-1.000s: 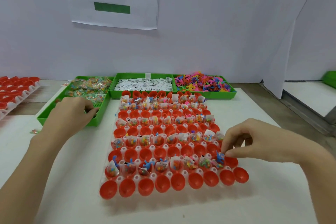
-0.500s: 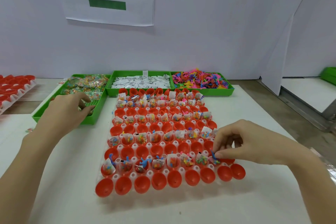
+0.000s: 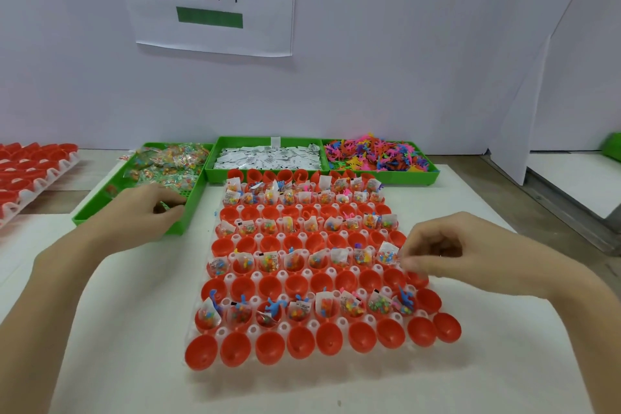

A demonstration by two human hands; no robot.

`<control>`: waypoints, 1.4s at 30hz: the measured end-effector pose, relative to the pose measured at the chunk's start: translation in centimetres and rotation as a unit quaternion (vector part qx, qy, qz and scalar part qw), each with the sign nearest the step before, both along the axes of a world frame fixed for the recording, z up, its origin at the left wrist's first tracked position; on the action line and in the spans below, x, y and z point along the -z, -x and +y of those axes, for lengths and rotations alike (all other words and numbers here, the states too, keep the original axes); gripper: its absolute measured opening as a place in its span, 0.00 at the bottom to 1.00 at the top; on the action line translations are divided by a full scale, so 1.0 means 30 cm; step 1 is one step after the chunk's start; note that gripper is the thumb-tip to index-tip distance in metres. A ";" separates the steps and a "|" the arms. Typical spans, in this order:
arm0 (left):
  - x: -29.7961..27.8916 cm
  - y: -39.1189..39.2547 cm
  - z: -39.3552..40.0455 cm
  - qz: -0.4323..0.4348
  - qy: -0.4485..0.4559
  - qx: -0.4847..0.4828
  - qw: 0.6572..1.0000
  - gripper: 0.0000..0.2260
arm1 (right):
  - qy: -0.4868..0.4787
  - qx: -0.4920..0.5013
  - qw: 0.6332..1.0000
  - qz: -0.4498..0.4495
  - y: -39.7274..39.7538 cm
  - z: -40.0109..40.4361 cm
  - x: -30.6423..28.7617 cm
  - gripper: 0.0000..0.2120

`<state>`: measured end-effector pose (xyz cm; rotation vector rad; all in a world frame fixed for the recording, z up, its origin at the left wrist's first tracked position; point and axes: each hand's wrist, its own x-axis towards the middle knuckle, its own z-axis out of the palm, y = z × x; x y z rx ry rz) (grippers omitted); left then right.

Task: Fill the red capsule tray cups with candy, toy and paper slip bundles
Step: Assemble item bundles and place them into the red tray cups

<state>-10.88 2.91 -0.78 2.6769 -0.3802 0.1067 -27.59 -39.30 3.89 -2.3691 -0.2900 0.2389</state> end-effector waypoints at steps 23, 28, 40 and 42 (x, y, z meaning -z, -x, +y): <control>-0.043 0.181 -0.191 -0.030 0.462 0.029 0.886 0.07 | 0.103 0.075 0.975 -0.180 -0.579 0.188 0.004 0.07; -0.021 0.162 -0.163 -0.032 0.511 0.031 0.858 0.08 | 0.175 0.060 0.969 -0.164 -0.744 0.249 0.048 0.09; 0.010 0.145 -0.152 -0.033 0.503 0.044 0.863 0.06 | 0.272 0.056 0.951 -0.136 -0.925 0.321 0.082 0.06; 0.005 0.145 -0.151 -0.028 0.507 0.043 0.860 0.06 | 0.272 0.053 0.951 -0.137 -0.925 0.325 0.077 0.04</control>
